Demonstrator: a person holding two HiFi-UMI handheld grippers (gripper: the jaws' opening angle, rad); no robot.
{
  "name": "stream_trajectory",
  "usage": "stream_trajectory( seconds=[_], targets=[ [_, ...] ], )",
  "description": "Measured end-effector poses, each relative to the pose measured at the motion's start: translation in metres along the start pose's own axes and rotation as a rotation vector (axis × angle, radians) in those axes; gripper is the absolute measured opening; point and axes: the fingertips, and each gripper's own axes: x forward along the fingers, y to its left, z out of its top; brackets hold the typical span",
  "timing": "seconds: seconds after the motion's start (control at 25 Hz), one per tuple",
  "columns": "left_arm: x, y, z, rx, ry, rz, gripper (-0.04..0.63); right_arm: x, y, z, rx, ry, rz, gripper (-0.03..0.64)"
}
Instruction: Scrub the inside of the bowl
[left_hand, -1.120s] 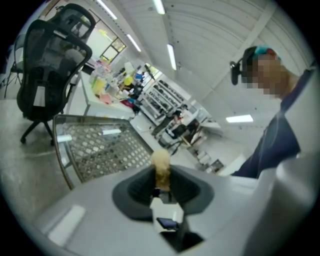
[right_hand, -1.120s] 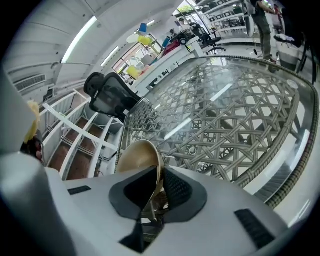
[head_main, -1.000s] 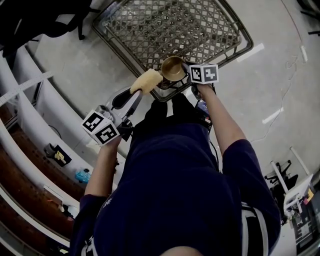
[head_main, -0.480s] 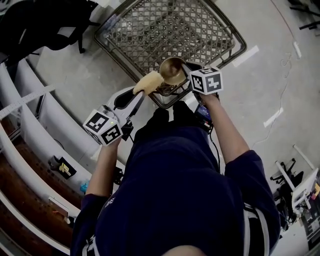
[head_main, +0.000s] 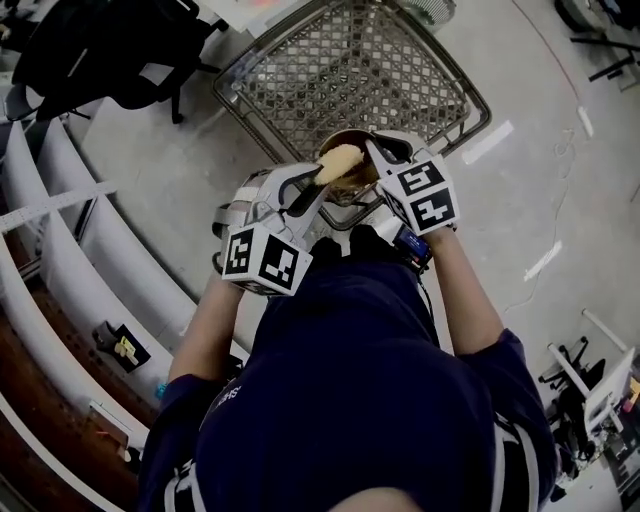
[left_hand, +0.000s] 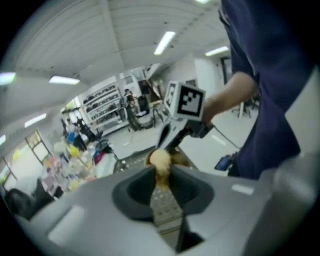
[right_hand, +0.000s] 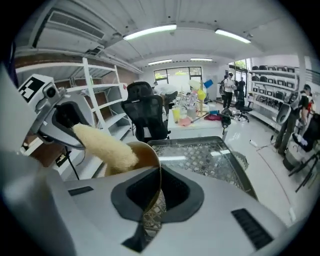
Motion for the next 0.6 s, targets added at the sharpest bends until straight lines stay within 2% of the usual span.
stream_trajectory(
  seconds=[0.08, 0.16, 0.24, 0.32, 0.4, 0.6],
  targets=[
    [-0.001, 0.003, 0.003, 0.155, 0.040, 0.030, 0.077, -0.007, 0.010, 0.006, -0.053, 0.005, -0.018, 0.015],
    [-0.001, 0.004, 0.004, 0.278, 0.066, 0.050, 0.075, -0.013, 0.018, 0.011, -0.108, 0.008, -0.044, 0.015],
    [-0.001, 0.005, 0.005, 0.363, 0.081, 0.065, 0.075, -0.018, 0.022, 0.014, -0.154, 0.015, -0.076, 0.015],
    [-0.002, 0.006, 0.006, 0.403, 0.091, 0.084, 0.075, -0.023, 0.025, 0.015, -0.178, 0.018, -0.103, 0.015],
    [-0.004, 0.006, 0.003, 0.379, 0.099, 0.099, 0.075, -0.028, 0.026, 0.017, -0.181, 0.010, -0.123, 0.015],
    [-0.012, -0.001, -0.014, 0.192, 0.104, 0.079, 0.074, -0.034, 0.027, 0.031, -0.179, -0.035, -0.155, 0.015]
  ],
)
